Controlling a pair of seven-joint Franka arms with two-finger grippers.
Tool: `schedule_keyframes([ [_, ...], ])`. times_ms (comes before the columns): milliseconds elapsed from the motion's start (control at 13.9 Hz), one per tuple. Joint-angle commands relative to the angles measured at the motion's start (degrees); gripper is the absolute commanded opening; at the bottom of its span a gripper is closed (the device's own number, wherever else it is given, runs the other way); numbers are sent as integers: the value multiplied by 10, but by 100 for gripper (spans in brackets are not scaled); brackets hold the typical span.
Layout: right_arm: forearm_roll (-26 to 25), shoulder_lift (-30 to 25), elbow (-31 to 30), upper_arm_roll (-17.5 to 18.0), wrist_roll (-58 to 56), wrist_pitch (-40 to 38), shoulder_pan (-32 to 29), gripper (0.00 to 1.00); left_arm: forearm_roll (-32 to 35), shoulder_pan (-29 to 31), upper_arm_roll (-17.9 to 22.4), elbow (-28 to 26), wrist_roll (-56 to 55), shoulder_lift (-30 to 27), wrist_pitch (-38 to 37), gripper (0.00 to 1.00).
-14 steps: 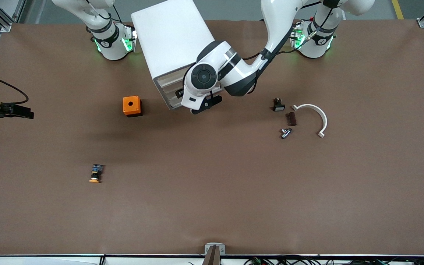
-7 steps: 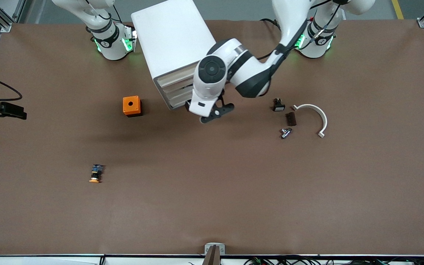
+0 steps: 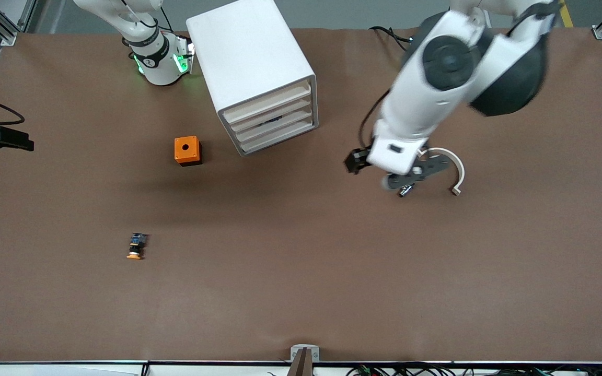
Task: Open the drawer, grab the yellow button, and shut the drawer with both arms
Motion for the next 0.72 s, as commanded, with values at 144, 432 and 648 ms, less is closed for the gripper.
schedule_keyframes([
  [144,43,-20,6,-2,-7,0,-14,100,10,93,-6,-22,151,-57,-83,99],
  [432,45,-35,-2,-1,-6,11,-12,100,9,178,-8,-29,299,-91,-136,99],
  [648,49,-51,-2,-1,-2,-9,-8,100,10,207,6,-97,382,-142,-134,99],
])
